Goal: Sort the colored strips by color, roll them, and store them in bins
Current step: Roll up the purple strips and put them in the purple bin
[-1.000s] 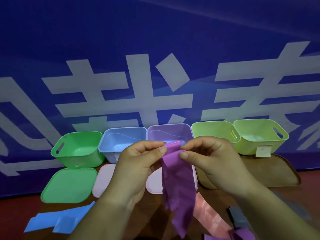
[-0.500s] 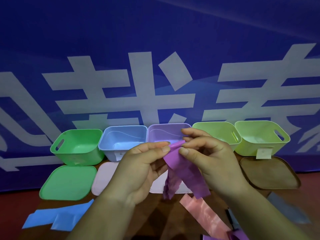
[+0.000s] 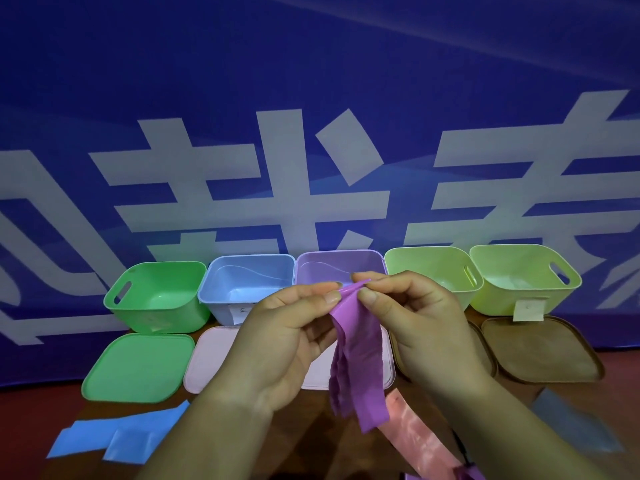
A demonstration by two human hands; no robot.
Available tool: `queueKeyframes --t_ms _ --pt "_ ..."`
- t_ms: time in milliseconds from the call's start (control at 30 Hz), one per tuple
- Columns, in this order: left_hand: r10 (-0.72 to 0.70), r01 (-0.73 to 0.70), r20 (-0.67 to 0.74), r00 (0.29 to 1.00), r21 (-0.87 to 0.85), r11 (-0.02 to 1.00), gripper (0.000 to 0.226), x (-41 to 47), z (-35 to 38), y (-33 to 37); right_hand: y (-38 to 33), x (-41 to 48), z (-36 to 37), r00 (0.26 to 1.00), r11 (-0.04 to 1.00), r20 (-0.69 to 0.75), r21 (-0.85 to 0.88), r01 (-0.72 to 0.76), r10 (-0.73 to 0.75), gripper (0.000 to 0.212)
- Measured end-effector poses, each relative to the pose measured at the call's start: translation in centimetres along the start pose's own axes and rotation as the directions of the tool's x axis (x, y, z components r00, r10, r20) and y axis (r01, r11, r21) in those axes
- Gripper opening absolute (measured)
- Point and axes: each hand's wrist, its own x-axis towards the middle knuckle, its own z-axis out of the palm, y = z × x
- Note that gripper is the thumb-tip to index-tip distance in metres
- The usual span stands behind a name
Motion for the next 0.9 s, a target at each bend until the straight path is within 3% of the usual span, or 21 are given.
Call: queueKeyframes --t_ms 433,500,600,700,900 --pt "0.059 -0.059 0.053 0.997 0.007 0.998 0.023 0.2 -0.1 -0.7 0.7 -0.1 0.0 0.993 0.999 -0.116 -0.042 -0.001 -0.003 0.013" --pt "0.113 -0.117 0.065 0.991 0.062 0.991 0.026 0.2 -0.2 -1.0 1.0 0.0 -0.2 0.989 0.999 -0.150 -0.053 0.003 -0.011 0.012" --pt "0.264 -0.272 0.067 0.962 0.274 0.922 0.031 0.3 -0.3 -1.6 1.5 0.0 -0.3 0.986 0.999 -0.164 -0.046 0.004 -0.012 0.010" --pt "0.369 -0.338 0.004 0.929 0.408 0.848 0.020 1.0 -0.5 -2.3 1.9 0.0 -0.7 0.992 0.997 -0.124 -0.072 0.003 -0.012 0.012" --pt "0.365 -0.345 0.044 0.930 0.448 0.825 0.027 1.7 -1.2 -3.7 2.3 0.5 -3.2 0.998 0.995 0.063 -0.098 -0.013 0.019 0.023"
